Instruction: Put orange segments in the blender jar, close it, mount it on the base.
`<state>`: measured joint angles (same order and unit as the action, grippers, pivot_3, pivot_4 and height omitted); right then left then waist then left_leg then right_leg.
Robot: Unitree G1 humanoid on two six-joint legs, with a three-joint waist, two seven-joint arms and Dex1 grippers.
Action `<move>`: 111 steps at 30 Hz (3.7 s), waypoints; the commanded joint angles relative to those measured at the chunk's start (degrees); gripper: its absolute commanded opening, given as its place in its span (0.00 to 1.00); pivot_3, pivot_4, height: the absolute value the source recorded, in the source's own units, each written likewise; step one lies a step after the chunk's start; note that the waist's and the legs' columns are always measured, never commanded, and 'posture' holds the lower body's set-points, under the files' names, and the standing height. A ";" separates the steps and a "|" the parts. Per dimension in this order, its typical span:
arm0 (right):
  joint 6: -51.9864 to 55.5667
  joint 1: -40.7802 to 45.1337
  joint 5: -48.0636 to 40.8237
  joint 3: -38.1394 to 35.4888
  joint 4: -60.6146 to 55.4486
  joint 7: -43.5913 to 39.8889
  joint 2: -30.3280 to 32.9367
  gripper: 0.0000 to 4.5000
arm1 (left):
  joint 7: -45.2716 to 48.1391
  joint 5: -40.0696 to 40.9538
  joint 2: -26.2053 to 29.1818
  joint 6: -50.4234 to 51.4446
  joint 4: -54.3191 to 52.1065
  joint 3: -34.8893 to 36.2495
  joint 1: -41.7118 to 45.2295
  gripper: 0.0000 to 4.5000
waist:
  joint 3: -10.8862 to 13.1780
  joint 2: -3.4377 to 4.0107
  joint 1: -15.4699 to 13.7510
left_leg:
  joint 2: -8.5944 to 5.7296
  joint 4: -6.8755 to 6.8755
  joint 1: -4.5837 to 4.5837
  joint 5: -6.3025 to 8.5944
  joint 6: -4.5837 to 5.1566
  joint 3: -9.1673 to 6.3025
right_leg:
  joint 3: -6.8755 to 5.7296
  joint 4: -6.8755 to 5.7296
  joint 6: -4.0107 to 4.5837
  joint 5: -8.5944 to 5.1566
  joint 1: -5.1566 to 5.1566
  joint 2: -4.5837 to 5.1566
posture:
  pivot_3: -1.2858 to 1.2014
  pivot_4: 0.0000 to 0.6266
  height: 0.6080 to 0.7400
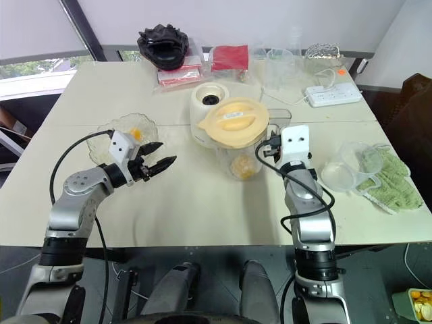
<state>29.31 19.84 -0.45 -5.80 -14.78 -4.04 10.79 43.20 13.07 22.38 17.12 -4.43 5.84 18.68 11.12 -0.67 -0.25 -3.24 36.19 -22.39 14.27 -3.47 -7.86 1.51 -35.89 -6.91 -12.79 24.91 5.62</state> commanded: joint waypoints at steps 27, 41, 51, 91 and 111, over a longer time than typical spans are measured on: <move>-6.75 60.50 -1.48 -1.05 50.54 5.85 -2.88 0.20 | -24.07 -6.19 -9.70 -10.55 -10.49 -2.29 -10.30 0.70 | 0.11 0.19 1.36 | 0.10 -0.16 -0.10 -0.04 -0.04 0.19 | 0.00 -0.14 0.10 0.11 0.32 -0.06 | 0.52 0.24 1.00; -17.89 62.51 -1.71 -1.28 65.41 7.66 -6.59 0.20 | -27.09 -6.01 -7.53 -7.87 -15.88 -1.24 -14.35 0.70 | 0.12 0.20 2.85 | 0.12 -0.19 -0.09 -0.04 -0.04 0.19 | 0.01 -0.21 0.10 0.11 0.39 -0.07 | 0.52 0.24 1.00; -12.74 60.23 -1.02 -0.14 58.54 10.32 -8.81 0.20 | -28.07 -5.91 -6.51 -6.78 -16.46 -0.74 -14.25 0.70 | 0.11 0.21 3.06 | 0.14 -0.19 -0.06 -0.05 -0.05 0.19 | 0.01 -0.25 0.13 0.13 0.40 -0.10 | 0.52 0.24 1.00; -5.04 35.48 2.14 6.33 34.70 4.87 -5.68 0.98 | -26.49 -4.23 -5.99 -6.18 -15.54 -1.82 -14.12 0.72 | -0.02 0.17 2.74 | 0.15 -0.15 0.01 -0.06 -0.06 0.18 | 0.01 -0.27 0.14 0.13 0.31 -0.11 | 0.52 0.24 1.00; 3.32 4.78 -23.60 -1.52 -3.53 -47.72 33.64 0.98 | -24.48 1.89 -0.80 2.71 -30.36 4.10 -20.61 0.72 | 0.03 0.06 2.51 | 0.17 0.04 0.35 -0.04 -0.03 0.18 | -0.02 -0.06 0.11 0.10 -0.32 -0.11 | 0.52 0.24 1.00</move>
<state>32.09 24.63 -21.53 -5.12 -15.78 -50.07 43.48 18.91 13.41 21.13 18.98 -30.92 8.20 -1.85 11.16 -0.61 2.26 -3.07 36.23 -21.96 14.23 -3.50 -7.68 1.49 -35.92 -6.79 -12.69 24.50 5.52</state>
